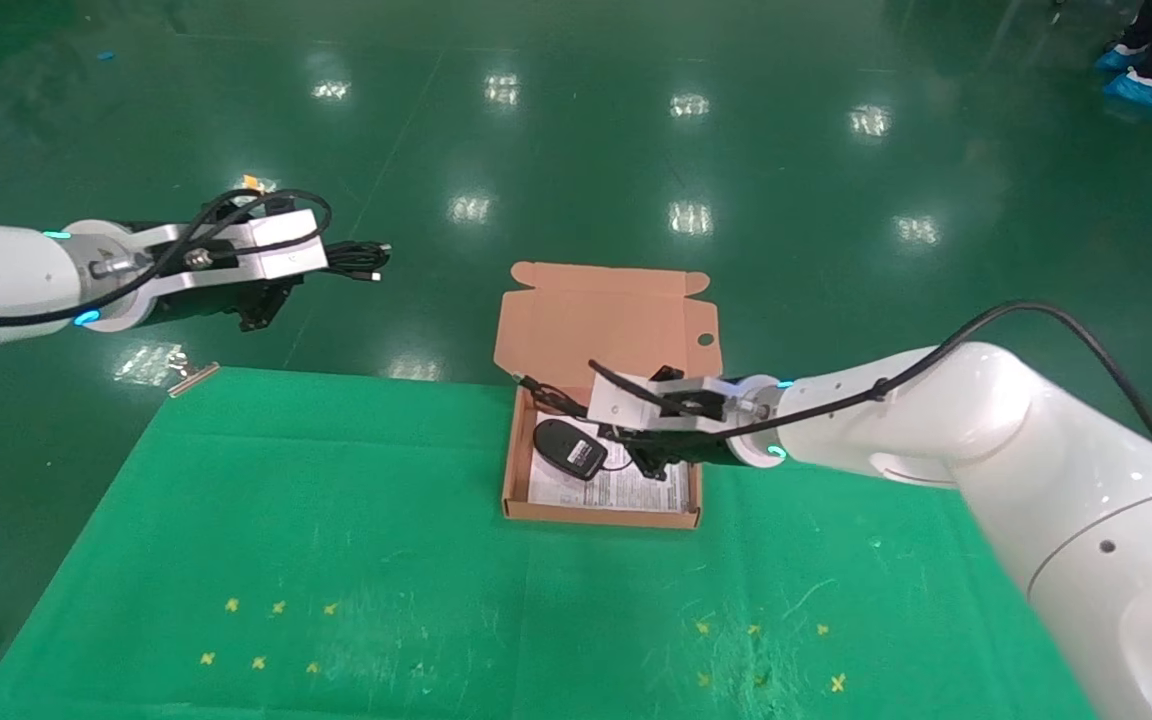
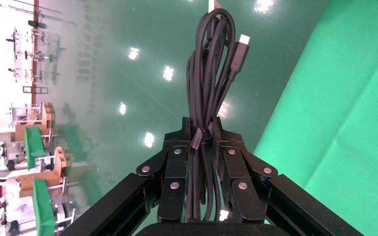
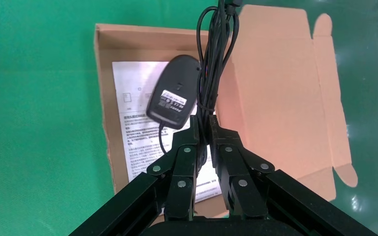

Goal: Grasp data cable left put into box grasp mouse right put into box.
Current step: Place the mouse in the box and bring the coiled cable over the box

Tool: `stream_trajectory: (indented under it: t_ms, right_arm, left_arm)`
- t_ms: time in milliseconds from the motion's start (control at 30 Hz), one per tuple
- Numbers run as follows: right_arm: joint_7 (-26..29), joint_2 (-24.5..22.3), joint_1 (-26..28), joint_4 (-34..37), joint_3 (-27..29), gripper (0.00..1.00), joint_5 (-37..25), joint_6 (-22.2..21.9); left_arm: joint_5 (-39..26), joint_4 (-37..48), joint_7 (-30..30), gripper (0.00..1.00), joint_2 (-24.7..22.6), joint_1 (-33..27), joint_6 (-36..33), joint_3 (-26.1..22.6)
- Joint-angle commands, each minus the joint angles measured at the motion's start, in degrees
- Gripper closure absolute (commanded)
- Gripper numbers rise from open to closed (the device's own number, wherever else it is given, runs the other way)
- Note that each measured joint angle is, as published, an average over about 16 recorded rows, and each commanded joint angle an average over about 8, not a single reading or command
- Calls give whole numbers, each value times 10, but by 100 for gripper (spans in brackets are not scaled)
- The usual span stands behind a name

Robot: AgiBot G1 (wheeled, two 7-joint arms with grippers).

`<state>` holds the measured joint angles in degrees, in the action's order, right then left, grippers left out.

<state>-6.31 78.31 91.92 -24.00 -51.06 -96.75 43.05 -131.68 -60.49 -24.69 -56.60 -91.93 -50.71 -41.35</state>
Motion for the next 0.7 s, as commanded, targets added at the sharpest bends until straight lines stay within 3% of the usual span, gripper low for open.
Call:
stream_trajectory:
  t_ms: [33, 100, 300, 367, 700]
  right_arm:
    - [-6, 1, -4, -4, -14, 100, 5, -6]
    - [-6, 1, -6, -6, -26, 92, 11, -12]
    - [-4, -2, -8, -9, -51, 17, 26, -24]
    - [-2, -5, -10, -13, -55, 0, 30, -26]
    - [42, -19, -9, -18, -65, 0, 33, -37]
  left_arm:
    - [0, 0, 0, 100, 0, 0, 0, 0]
    - [0, -1, -1, 100, 0, 0, 0, 0]
    - [-1, -1, -1, 100, 0, 0, 0, 0]
    - [-1, -1, -1, 100, 0, 0, 0, 0]
    - [13, 4, 7, 100, -17, 16, 2, -7]
